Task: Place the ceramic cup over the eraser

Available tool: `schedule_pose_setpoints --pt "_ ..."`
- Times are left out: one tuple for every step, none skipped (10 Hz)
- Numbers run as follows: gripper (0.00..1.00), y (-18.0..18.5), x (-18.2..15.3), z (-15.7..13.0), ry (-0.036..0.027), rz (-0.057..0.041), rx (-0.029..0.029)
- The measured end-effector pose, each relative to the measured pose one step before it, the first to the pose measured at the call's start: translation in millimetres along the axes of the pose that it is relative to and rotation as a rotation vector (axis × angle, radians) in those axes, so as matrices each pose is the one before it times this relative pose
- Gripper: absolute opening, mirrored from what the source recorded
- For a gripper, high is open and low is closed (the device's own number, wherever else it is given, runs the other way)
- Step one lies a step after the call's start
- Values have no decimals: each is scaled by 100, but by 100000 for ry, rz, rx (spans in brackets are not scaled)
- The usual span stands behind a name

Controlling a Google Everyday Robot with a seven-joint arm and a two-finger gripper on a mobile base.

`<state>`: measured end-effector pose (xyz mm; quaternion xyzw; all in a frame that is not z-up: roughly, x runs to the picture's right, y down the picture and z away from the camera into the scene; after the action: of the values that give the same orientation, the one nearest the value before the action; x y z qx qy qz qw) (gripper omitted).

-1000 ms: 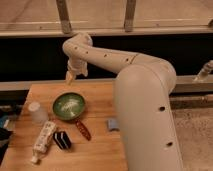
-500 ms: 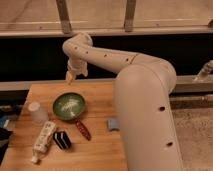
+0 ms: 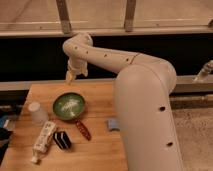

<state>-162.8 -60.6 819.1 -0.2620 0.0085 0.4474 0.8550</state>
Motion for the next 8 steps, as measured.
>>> schedule_pose_setpoints --pt "66 310 -247 -331 -1095 -1608 -464" --pt "66 1080 -824 -281 -1298 -3074 -1215" --pt "66 2028 -1531 -45 -652 -5279 -1426" --pt "66 1630 -1014 135 78 -3801 -730" --pt "66 2700 -1212 98 833 -6035 -70" --pt "66 2702 -905 119 1612 -5674 331" --pt "66 2645 -843 144 2192 -5262 613" --pt "66 2054 -486 181 1861 -3406 -593"
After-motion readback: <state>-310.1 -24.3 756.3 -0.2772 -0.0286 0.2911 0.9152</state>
